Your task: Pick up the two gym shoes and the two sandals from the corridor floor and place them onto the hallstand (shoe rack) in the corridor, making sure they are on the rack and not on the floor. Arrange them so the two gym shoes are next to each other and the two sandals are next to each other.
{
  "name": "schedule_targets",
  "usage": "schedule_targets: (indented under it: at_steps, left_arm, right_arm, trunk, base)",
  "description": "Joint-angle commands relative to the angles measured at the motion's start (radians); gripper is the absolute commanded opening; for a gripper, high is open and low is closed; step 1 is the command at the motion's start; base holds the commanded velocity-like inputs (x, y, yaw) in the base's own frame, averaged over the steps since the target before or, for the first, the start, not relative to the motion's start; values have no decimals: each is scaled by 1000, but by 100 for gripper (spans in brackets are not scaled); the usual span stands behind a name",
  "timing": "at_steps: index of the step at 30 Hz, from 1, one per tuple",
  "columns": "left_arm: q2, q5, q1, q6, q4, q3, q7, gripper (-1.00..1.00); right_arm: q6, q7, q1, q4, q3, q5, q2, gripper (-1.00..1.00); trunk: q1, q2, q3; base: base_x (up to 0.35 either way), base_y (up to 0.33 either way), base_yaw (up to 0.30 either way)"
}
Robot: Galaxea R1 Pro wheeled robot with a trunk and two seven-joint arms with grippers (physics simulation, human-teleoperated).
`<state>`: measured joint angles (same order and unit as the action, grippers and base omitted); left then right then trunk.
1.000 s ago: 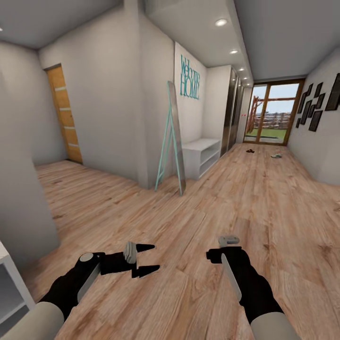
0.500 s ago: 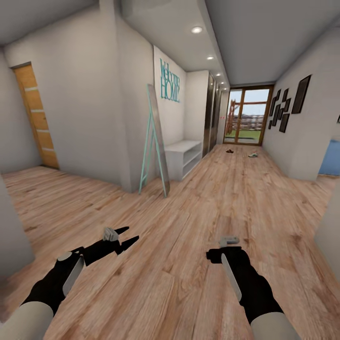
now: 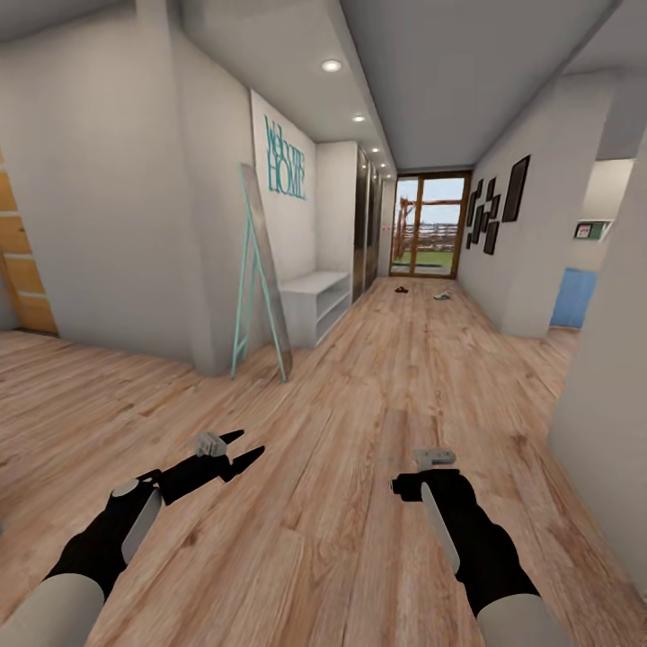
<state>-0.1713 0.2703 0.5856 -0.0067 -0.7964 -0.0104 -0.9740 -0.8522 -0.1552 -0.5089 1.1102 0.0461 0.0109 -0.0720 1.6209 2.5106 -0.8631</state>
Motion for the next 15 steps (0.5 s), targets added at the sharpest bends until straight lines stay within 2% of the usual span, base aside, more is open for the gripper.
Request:
schedule_targets:
  at_steps: [1,6,8,12,15]
  left_arm:
    - [1,3,0,-1,0,0,-3,100]
    - [9,4,0,1,1,-1,-1,100]
    - [10,4,0,1,10,-2,18,100]
    - [12,6,0,2,18,-1,84,100]
    - [18,6,0,2,18,-2,102,100]
  right_arm:
    - [-4,-4,-1,0,1,1,0,100]
    - [-4,-4,-1,0,1,1,0,100]
    - [-4,-4,-1,0,1,1,0,100]
    - [-4,-4,-1,0,1,1,0,100]
    - [-4,-3,-1,0,1,1,0,100]
  trunk:
    - [0,0,0]
    - [0,0,5]
    - [0,0,6]
    - [0,0,8]
    - [0,0,8]
  base:
    - [273,0,-253]
    - [329,-7,-248]
    - [345,-71,-167]
    - [345,-115,-70]
    - [345,-138,-15]
